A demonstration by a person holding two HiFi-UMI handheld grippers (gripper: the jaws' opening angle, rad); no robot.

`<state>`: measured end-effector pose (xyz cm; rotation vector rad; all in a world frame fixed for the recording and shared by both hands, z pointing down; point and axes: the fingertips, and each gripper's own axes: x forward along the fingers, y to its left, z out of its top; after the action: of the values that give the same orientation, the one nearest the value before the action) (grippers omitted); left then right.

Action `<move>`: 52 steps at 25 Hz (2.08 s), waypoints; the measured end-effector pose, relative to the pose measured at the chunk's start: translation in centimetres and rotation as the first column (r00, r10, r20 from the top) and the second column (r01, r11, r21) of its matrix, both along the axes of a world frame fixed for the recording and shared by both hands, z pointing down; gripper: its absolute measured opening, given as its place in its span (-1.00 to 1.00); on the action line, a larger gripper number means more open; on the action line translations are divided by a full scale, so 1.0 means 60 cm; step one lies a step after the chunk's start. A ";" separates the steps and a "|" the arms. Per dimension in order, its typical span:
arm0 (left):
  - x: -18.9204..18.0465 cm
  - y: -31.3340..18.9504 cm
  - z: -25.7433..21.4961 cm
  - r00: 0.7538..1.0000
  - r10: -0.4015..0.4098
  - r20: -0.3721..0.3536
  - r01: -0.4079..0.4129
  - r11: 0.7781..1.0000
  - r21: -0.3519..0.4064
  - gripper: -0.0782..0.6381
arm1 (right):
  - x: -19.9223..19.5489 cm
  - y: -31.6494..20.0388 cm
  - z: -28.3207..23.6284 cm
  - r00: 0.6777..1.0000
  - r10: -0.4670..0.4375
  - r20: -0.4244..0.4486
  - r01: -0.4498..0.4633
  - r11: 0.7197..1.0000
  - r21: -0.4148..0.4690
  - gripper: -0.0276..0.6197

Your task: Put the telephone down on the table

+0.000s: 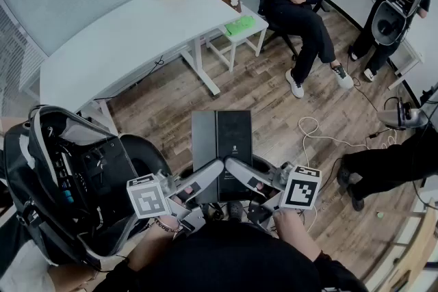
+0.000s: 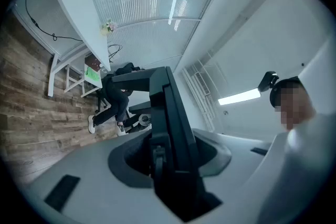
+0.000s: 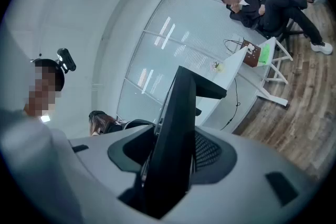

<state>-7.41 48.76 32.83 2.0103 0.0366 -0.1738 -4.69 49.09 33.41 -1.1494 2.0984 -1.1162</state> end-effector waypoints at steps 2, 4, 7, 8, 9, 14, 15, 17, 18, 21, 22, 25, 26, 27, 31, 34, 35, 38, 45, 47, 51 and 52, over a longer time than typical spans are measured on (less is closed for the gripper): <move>-0.005 0.001 0.005 1.000 -0.001 0.000 0.001 1.000 0.002 -0.26 | -0.005 0.001 0.005 1.000 -0.001 0.000 0.001 1.000 0.002 -0.28; -0.006 0.009 0.005 1.000 -0.003 0.001 0.003 1.000 0.004 -0.26 | -0.007 0.008 0.005 1.000 -0.002 0.001 0.002 1.000 0.004 -0.28; -0.003 0.030 -0.006 1.000 -0.012 0.003 0.012 1.000 0.011 -0.26 | -0.003 0.029 -0.005 1.000 -0.009 0.006 0.009 1.000 0.011 -0.28; -0.001 0.036 -0.010 1.000 -0.016 0.004 0.016 1.000 0.014 -0.26 | -0.001 0.036 -0.009 1.000 -0.012 0.007 0.012 1.000 0.013 -0.28; 0.001 0.043 -0.012 1.000 -0.020 0.005 0.020 1.000 0.016 -0.26 | 0.001 0.042 -0.011 1.000 -0.015 0.008 0.015 1.000 0.015 -0.28; 0.015 0.053 -0.017 0.999 -0.030 0.010 0.030 0.999 0.022 -0.26 | 0.016 0.052 -0.016 1.000 -0.024 0.012 0.024 1.000 0.019 -0.28; 0.017 0.044 -0.016 1.000 -0.029 0.011 0.029 0.999 0.019 -0.26 | 0.017 0.043 -0.015 1.000 -0.022 0.013 0.022 1.000 0.017 -0.28; 0.012 0.022 -0.008 1.000 -0.026 0.010 0.026 1.000 0.013 -0.26 | 0.012 0.021 -0.009 1.000 -0.018 0.012 0.018 1.000 0.010 -0.28; 0.008 0.015 -0.005 1.000 -0.025 0.009 0.025 1.000 0.011 -0.26 | 0.009 0.014 -0.005 1.000 -0.016 0.010 0.016 1.000 0.007 -0.28; 0.008 0.018 -0.005 1.000 -0.028 0.007 0.028 1.000 0.011 -0.26 | 0.008 0.017 -0.004 1.000 -0.018 0.008 0.018 1.000 0.004 -0.28; 0.010 0.021 -0.007 1.000 -0.030 0.008 0.030 0.999 0.011 -0.26 | 0.011 0.020 -0.006 1.000 -0.019 0.008 0.019 1.000 0.003 -0.28; 0.016 0.026 -0.009 0.999 -0.033 0.009 0.033 0.999 0.012 -0.26 | 0.017 0.025 -0.009 1.000 -0.022 0.010 0.022 1.000 0.004 -0.28; 0.018 0.028 -0.008 0.999 -0.033 0.009 0.033 0.999 0.013 -0.26 | 0.018 0.027 -0.008 1.000 -0.022 0.009 0.022 1.000 0.005 -0.28; 0.019 0.030 -0.007 0.999 -0.034 0.009 0.034 0.999 0.014 -0.26 | 0.020 0.029 -0.007 1.000 -0.023 0.009 0.023 1.000 0.005 -0.28; 0.032 0.036 -0.009 0.999 -0.034 0.010 0.034 0.999 0.015 -0.26 | 0.033 0.035 -0.009 1.000 -0.023 0.013 0.023 1.000 0.005 -0.28; 0.038 0.032 -0.016 1.000 -0.029 0.011 0.029 0.999 0.016 -0.25 | 0.038 0.032 -0.016 1.000 -0.018 0.012 0.018 1.000 0.005 -0.28; 0.040 0.031 -0.019 1.000 -0.028 0.012 0.027 0.999 0.018 -0.25 | 0.041 0.031 -0.019 1.000 -0.016 0.012 0.016 1.000 0.005 -0.28; 0.047 0.032 -0.023 1.000 -0.022 0.012 0.022 0.999 0.023 -0.25 | 0.048 0.033 -0.023 1.000 -0.010 0.010 0.010 1.000 0.008 -0.28; 0.056 0.034 -0.020 1.000 -0.009 0.008 0.009 0.999 0.031 -0.25 | 0.057 0.034 -0.020 1.000 -0.001 0.007 0.001 1.000 0.014 -0.28; 0.059 0.030 -0.023 1.000 -0.007 0.005 0.007 0.999 0.035 -0.25 | 0.060 0.030 -0.024 1.000 0.000 0.003 0.000 1.000 0.019 -0.28; 0.058 0.031 -0.019 1.000 -0.009 -0.010 0.010 0.999 0.046 -0.25 | 0.059 0.031 -0.019 1.000 -0.002 -0.011 0.003 1.000 0.031 -0.28; 0.058 0.032 -0.017 1.000 -0.009 -0.014 0.010 0.999 0.049 -0.25 | 0.059 0.032 -0.018 1.000 -0.002 -0.015 0.003 0.999 0.036 -0.28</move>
<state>-3.94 50.68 31.81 2.0586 0.0408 -0.1949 -1.17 51.03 32.34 -1.1415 2.1229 -1.0702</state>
